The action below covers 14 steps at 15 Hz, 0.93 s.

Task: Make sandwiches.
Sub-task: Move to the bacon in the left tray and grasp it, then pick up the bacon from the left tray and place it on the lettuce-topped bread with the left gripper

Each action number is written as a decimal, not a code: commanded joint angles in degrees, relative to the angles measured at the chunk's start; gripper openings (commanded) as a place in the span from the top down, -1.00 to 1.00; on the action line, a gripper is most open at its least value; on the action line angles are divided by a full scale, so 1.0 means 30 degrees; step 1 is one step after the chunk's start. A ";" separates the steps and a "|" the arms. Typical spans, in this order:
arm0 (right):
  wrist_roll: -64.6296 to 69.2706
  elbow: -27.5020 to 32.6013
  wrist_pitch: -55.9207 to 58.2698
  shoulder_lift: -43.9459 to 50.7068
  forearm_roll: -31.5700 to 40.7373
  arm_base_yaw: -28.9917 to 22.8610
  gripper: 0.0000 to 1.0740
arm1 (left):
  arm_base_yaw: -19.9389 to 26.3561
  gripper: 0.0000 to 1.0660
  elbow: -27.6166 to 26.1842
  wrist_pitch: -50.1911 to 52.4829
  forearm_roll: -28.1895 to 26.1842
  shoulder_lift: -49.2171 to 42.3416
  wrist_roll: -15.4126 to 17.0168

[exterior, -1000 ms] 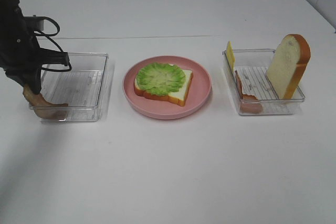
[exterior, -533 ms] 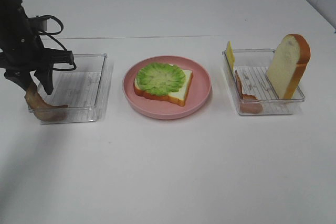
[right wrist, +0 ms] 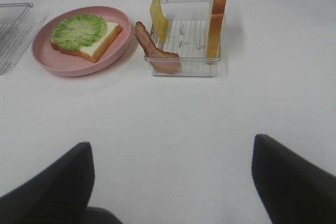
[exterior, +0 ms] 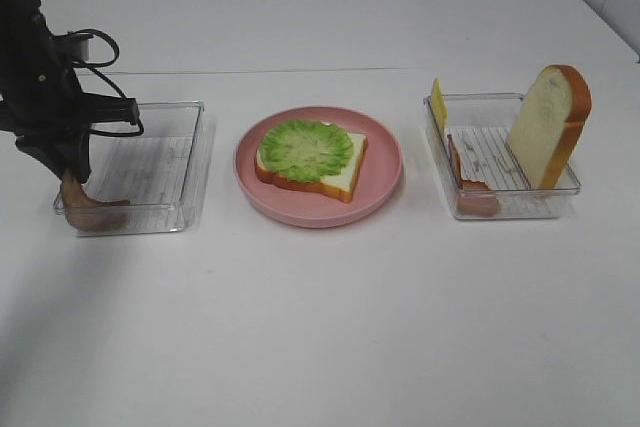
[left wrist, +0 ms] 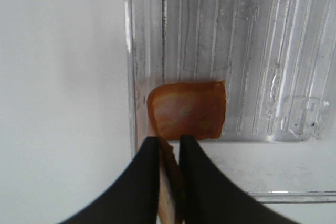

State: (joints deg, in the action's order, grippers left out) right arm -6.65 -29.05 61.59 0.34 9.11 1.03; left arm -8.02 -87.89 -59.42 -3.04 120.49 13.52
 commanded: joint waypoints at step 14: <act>-0.0019 0.0038 -0.0229 0.0229 0.0057 0.0057 -0.44 | -0.0095 1.00 -0.1700 0.0057 -0.3591 -0.1681 -0.2578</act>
State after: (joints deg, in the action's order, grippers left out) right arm -6.65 -29.05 61.59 0.34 9.11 1.03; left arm -8.02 -92.82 -59.53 -12.78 116.08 6.19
